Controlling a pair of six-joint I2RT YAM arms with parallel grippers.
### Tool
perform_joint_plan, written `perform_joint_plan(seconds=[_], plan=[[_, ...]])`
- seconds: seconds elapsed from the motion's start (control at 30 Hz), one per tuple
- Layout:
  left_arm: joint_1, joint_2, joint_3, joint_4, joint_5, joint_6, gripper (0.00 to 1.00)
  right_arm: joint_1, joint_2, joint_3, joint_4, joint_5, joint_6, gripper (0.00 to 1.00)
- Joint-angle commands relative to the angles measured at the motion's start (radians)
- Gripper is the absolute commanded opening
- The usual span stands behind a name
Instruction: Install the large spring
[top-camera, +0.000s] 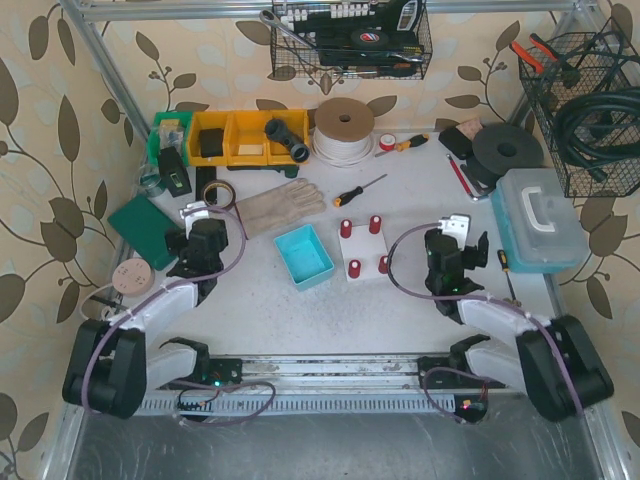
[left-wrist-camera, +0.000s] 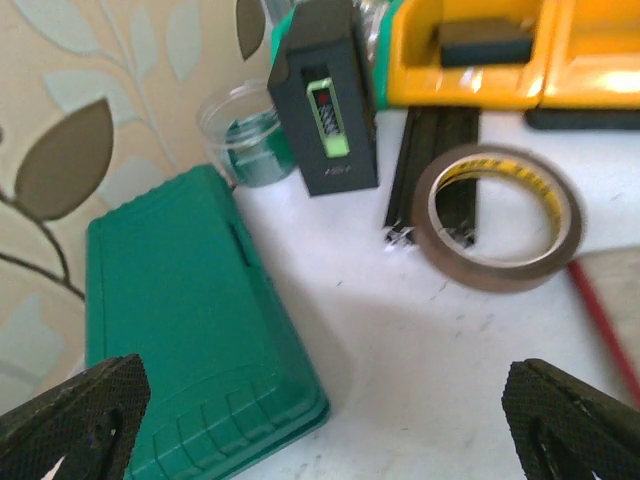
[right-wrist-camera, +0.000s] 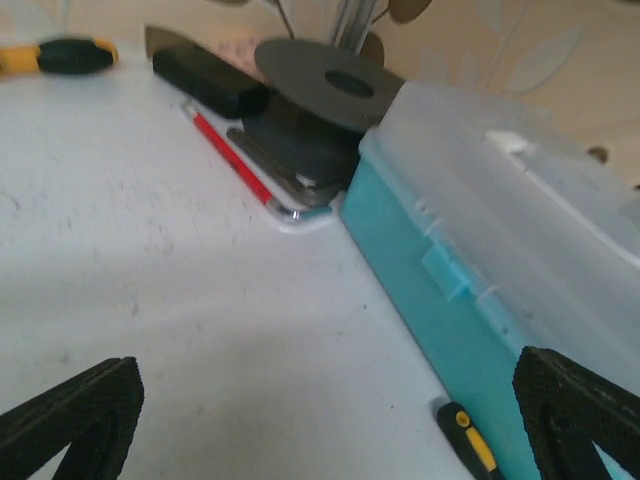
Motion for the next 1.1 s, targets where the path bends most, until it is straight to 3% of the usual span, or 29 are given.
perform_joint_plan(seconds=[0.0, 0.13, 0.23, 0.3, 0.47, 0.57, 0.6, 0.67, 0.77, 1.07], plan=[[0.083, 0.081, -0.056, 0.269, 0.056, 0.077, 0.98, -0.04, 0.164, -0.051, 0.412, -0.099, -0.14, 1.0], [0.137, 0.163, -0.011, 0.326, 0.061, 0.054, 0.98, -0.07, 0.32, -0.015, 0.561, -0.238, -0.242, 1.0], [0.143, 0.223, 0.026, 0.355, 0.094, 0.099, 0.98, -0.093, 0.468, -0.031, 0.794, -0.297, -0.308, 1.0], [0.144, 0.231, 0.014, 0.398, 0.146, 0.134, 0.99, -0.126, 0.384, -0.033, 0.639, -0.365, -0.24, 1.0], [0.145, 0.132, -0.021, 0.271, 0.28, 0.177, 0.98, -0.196, 0.39, -0.046, 0.651, -0.473, -0.191, 1.0], [0.143, 0.071, -0.127, 0.375, 0.23, 0.17, 0.99, -0.208, 0.487, -0.041, 0.746, -0.513, -0.217, 1.0], [0.143, 0.079, -0.139, 0.421, 0.191, 0.169, 0.98, -0.208, 0.499, -0.031, 0.751, -0.512, -0.221, 1.0], [0.145, 0.121, -0.139, 0.469, 0.205, 0.191, 0.98, -0.219, 0.438, -0.011, 0.608, -0.526, -0.181, 1.0], [0.145, 0.195, -0.158, 0.533, 0.354, 0.246, 0.98, -0.223, 0.467, -0.012, 0.666, -0.533, -0.201, 1.0], [0.177, 0.373, -0.18, 0.713, 0.484, 0.273, 0.98, -0.229, 0.454, 0.018, 0.579, -0.517, -0.174, 1.0]])
